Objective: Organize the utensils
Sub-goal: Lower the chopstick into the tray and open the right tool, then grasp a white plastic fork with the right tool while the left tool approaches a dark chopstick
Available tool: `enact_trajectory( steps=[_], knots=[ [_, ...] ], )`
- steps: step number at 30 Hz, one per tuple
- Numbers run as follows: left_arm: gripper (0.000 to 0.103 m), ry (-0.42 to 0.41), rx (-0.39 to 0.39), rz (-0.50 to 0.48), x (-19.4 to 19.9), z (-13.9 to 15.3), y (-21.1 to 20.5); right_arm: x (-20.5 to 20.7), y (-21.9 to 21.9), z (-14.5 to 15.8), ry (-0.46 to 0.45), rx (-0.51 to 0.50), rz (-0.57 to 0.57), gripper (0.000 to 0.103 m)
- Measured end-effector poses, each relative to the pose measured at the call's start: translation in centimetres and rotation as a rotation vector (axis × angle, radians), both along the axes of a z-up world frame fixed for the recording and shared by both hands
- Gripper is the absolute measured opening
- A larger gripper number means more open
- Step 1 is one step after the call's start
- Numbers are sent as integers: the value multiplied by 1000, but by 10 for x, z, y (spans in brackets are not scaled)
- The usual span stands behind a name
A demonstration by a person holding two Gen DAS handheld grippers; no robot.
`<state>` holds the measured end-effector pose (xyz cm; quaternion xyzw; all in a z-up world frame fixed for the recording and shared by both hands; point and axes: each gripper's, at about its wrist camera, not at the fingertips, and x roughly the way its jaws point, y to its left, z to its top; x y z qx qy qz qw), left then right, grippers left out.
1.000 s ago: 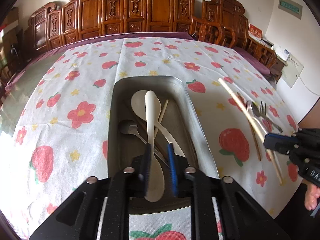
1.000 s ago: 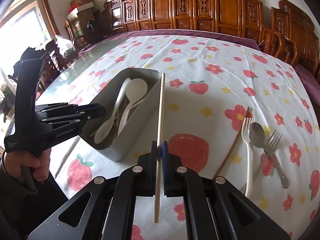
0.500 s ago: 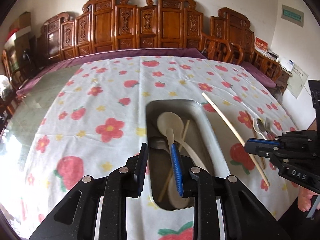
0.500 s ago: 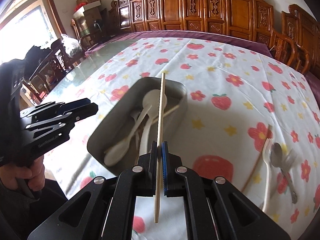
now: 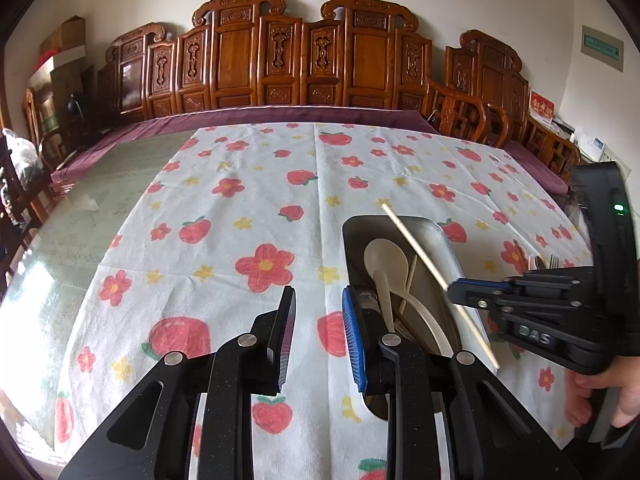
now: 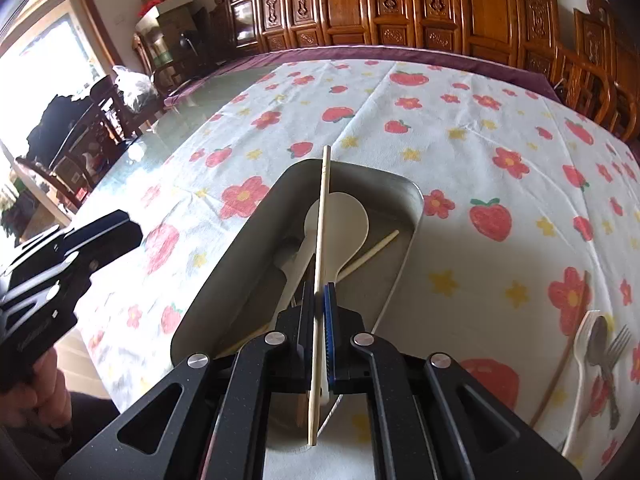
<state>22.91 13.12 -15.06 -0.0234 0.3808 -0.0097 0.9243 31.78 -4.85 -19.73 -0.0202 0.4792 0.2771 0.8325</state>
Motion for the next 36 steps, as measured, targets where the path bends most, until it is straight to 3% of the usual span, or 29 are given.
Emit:
enact_trajectory(
  steps=[11,17,25,29,36],
  knots=[
    [23,7,-12,-12,1,-2,-5,10,5,-23,76,26,-23,8],
    [23,24,-25,-46,3,-7,-22,3,-13,-11,27,56,-7,8],
    [23,25,-34,-124,3,-9,-63,-29,-87,18,-108,-20,-25,8],
    [24,28,-22,-177,1,-13,-88,-35,-139,9,-121,-116,-83,13],
    [24,33,-18,-236,-2,-20,-117,-31,-206,-22,-79,-199,-187,17]
  ],
)
